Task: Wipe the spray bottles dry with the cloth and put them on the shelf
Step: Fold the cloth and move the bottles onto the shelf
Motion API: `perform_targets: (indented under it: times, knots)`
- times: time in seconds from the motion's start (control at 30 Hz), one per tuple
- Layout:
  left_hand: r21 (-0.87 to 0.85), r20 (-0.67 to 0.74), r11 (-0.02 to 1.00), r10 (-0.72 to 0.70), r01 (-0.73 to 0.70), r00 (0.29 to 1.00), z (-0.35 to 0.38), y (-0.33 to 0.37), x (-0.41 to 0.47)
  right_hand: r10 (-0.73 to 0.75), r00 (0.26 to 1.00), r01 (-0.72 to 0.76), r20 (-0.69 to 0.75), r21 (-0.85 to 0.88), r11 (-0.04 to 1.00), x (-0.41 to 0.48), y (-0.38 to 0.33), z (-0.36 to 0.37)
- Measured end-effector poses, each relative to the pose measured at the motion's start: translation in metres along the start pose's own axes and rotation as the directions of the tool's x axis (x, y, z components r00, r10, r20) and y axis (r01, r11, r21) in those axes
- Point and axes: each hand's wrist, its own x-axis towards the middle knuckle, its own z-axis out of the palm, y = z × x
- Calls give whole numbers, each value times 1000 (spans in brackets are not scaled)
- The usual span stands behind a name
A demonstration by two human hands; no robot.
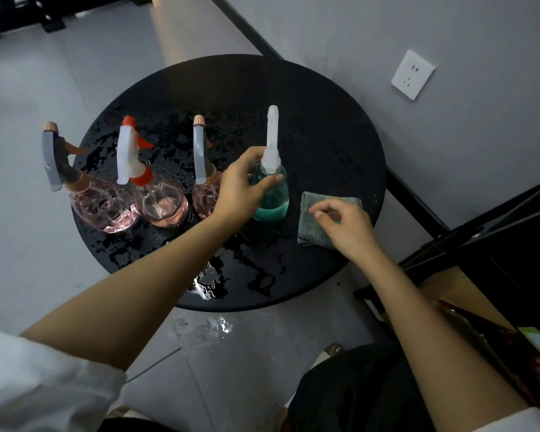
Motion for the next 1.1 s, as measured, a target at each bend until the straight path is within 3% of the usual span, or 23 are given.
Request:
perform_targets:
  times: [0.3,0.57,0.87,1.1]
  knots:
    - [-60,-43,998,16,-19,999,-2,25,-14,-24,999,28,-30,136,990,-26,-8,-25]
    - [-133,84,979,167,-155,982,1,102,-44,-164,979,187,-118,224,956,-95,-38,-94]
    - [-153,291,925,378,-347,879,15,206,-113,-192,953,237,-235,180,955,-191,-52,-179]
    - [-256,397,892,448,-373,801,56,263,-151,-167,921,245,-352,191,951,-249,-35,-230]
